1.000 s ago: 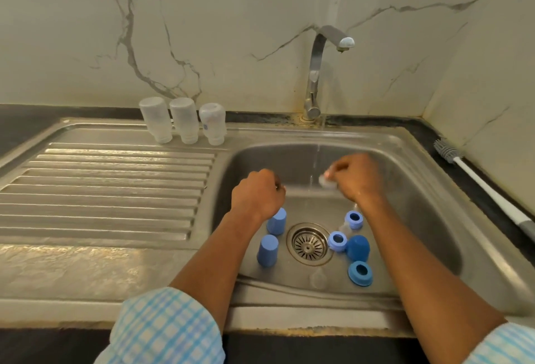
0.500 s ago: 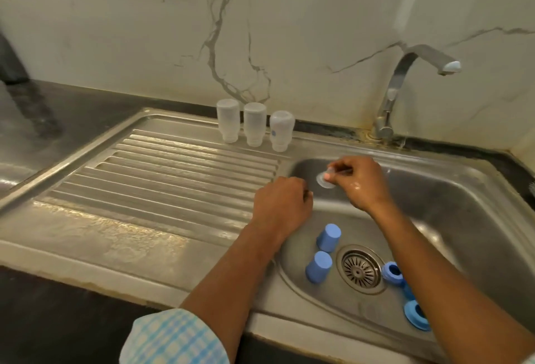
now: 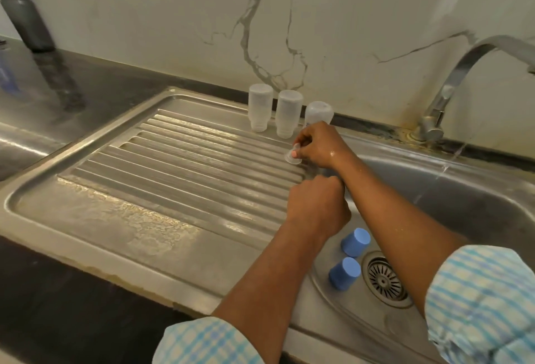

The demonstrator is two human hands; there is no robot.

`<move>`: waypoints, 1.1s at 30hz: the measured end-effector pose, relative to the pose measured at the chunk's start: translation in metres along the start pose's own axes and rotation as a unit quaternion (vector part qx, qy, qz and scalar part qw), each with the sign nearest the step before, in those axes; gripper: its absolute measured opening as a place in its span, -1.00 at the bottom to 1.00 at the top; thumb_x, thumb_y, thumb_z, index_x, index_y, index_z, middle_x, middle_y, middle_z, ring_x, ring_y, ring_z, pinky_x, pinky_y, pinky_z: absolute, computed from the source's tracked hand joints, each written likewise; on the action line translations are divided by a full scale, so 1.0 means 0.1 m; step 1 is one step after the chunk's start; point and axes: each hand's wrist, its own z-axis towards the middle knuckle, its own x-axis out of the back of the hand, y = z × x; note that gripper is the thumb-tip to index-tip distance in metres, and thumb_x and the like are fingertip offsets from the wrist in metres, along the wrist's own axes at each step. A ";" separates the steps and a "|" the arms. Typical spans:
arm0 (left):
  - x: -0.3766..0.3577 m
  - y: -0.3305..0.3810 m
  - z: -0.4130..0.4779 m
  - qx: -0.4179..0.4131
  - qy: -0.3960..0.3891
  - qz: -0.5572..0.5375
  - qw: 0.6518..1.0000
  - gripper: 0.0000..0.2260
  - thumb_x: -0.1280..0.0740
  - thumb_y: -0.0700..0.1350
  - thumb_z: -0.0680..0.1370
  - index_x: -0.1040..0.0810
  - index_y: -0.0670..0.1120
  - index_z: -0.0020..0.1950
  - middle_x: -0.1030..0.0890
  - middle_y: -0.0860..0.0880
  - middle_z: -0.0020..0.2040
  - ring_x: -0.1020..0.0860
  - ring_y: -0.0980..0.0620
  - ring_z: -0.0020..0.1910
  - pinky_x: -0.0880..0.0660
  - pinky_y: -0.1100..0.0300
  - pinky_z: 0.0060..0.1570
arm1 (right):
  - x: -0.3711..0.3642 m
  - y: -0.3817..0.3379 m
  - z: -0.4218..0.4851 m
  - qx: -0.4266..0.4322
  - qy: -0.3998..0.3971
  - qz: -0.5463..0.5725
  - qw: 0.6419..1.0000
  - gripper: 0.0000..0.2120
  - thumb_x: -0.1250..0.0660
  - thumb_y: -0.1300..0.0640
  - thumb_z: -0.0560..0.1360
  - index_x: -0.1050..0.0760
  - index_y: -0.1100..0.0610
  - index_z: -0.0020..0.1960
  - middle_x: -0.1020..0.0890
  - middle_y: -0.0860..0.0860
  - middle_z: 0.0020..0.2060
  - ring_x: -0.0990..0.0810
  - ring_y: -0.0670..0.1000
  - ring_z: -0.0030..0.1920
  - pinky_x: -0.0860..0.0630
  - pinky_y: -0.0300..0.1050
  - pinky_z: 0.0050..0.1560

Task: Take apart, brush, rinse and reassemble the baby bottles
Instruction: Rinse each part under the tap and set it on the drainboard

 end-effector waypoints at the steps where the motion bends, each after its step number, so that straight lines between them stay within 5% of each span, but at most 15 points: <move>1: 0.00 0.01 0.00 -0.001 0.000 0.003 1.000 -0.87 -0.25 -0.11 0.59 -0.56 -0.09 0.05 -0.63 -0.09 -0.04 -0.61 -0.13 -0.09 -0.39 0.11 -0.21 | 0.01 0.00 0.00 -0.002 -0.004 -0.002 1.000 -0.91 -0.51 0.19 0.42 -0.62 0.09 -0.10 -0.66 0.03 -0.16 -0.63 0.03 -0.06 -0.53 -0.10 0.02; 6: 0.00 0.04 -0.01 -0.004 -0.008 0.024 1.000 -0.86 -0.24 -0.12 0.60 -0.55 -0.14 -0.03 -0.62 -0.13 -0.05 -0.61 -0.17 -0.07 -0.35 0.10 -0.21 | 0.23 -0.05 -0.14 -0.004 0.028 0.049 0.998 -0.57 -0.54 0.06 0.41 -0.57 0.17 0.23 -0.62 0.04 -0.03 -0.59 -0.01 0.01 -0.50 -0.15 0.09; 12: -0.03 0.09 0.01 -0.013 -0.009 0.061 0.998 -0.80 -0.22 -0.07 0.59 -0.60 -0.11 0.05 -0.63 -0.14 0.04 -0.61 -0.20 0.02 -0.39 0.06 -0.13 | 0.73 0.30 -0.80 -0.012 0.083 0.064 0.994 -0.69 -0.48 0.05 0.48 -0.61 0.18 0.16 -0.67 0.07 -0.07 -0.65 -0.01 -0.07 -0.53 -0.19 -0.05; 18: -0.10 0.29 -0.05 -0.017 -0.018 0.057 0.998 -0.73 -0.21 0.04 0.61 -0.63 -0.08 0.05 -0.64 -0.13 0.04 -0.61 -0.20 0.03 -0.47 0.05 -0.08 | 0.97 1.30 -1.73 -0.143 0.040 0.007 0.989 -0.67 -0.49 0.18 0.46 -0.60 0.18 0.21 -0.66 0.07 0.04 -0.61 -0.02 0.03 -0.49 -0.13 0.12; 24: -0.33 0.75 -0.12 -0.046 -0.065 0.059 0.995 -0.74 -0.21 0.01 0.61 -0.61 -0.11 0.00 -0.62 -0.13 -0.01 -0.59 -0.23 -0.05 -0.45 0.05 -0.13 | 0.87 2.01 -2.13 -0.254 -0.078 -0.092 0.960 -0.71 -0.52 0.24 0.41 -0.64 0.17 0.13 -0.67 0.10 0.00 -0.64 0.02 -0.07 -0.54 -0.15 -0.02; 29: -0.52 0.96 -0.05 -0.049 -0.095 0.056 0.993 -0.79 -0.24 -0.03 0.58 -0.58 -0.13 -0.09 -0.62 -0.12 -0.10 -0.60 -0.21 -0.10 -0.49 0.06 -0.16 | 0.44 1.82 -2.09 -0.184 -0.243 -0.200 0.931 -0.72 -0.52 0.16 0.40 -0.65 0.13 0.11 -0.70 0.07 0.01 -0.67 0.04 -0.05 -0.57 -0.14 -0.03; 33: -0.60 0.95 0.03 -0.034 -0.112 0.051 0.992 -0.81 -0.25 -0.04 0.59 -0.51 -0.10 -0.15 -0.63 -0.12 -0.11 -0.61 -0.19 -0.12 -0.58 0.02 -0.10 | 0.04 1.70 -2.05 -0.163 -0.378 -0.210 0.887 -0.68 -0.48 0.00 0.44 -0.59 0.27 -0.07 -0.66 0.09 -0.24 -0.59 0.02 -0.32 -0.48 -0.21 -0.28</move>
